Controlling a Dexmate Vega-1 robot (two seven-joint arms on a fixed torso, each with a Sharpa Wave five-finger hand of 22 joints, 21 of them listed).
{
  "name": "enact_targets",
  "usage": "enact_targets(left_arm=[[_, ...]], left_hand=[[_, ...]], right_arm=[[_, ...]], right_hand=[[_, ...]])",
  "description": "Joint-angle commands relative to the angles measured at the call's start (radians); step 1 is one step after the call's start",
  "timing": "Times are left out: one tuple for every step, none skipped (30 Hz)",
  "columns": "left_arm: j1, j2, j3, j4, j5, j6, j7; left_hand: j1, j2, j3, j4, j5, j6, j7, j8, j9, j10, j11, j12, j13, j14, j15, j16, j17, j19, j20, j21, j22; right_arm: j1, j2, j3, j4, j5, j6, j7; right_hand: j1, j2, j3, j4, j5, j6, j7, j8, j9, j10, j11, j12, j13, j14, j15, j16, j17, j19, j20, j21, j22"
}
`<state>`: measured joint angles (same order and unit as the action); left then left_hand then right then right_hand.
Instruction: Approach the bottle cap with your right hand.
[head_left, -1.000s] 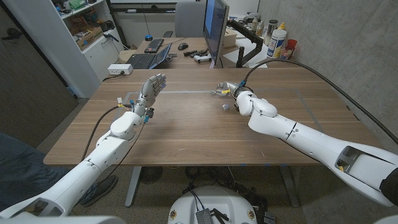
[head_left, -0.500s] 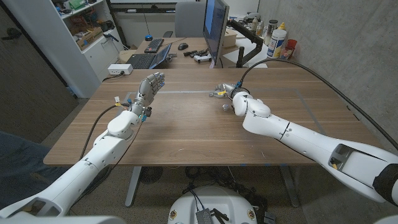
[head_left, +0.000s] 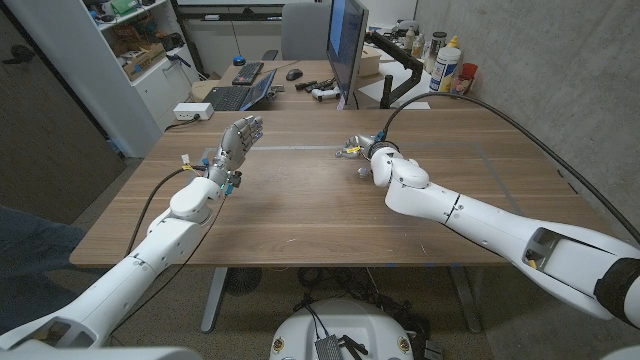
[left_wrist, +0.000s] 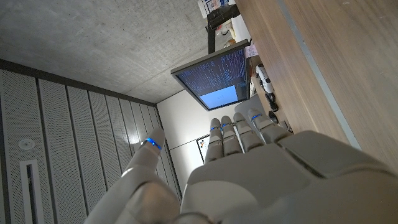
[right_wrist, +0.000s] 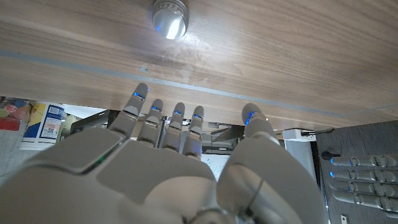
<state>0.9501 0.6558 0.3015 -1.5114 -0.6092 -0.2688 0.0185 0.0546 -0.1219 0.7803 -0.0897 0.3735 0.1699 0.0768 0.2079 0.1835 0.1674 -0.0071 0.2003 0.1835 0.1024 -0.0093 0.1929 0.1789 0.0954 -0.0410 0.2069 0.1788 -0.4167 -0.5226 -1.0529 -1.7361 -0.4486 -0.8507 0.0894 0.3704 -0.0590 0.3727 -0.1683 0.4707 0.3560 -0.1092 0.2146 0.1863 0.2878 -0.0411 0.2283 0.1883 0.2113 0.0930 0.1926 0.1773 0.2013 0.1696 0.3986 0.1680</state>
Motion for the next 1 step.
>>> enact_targets(left_arm=[[-0.016, -0.007, 0.006, 0.02, 0.005, -0.008, -0.009]], left_hand=[[0.002, 0.009, -0.001, -0.003, 0.006, 0.01, -0.003, -0.001, 0.005, 0.011, 0.0, 0.004, 0.004, 0.005, 0.002, -0.001, 0.003, -0.004, -0.023, -0.002, 0.004]], right_arm=[[0.027, 0.008, -0.016, 0.031, 0.009, 0.001, 0.006]], right_hand=[[0.01, -0.006, 0.004, -0.004, 0.008, 0.011, 0.004, 0.005, 0.0, 0.005, 0.0, 0.006, 0.003, 0.014, -0.001, 0.004, 0.001, 0.014, 0.002, -0.007, 0.003]])
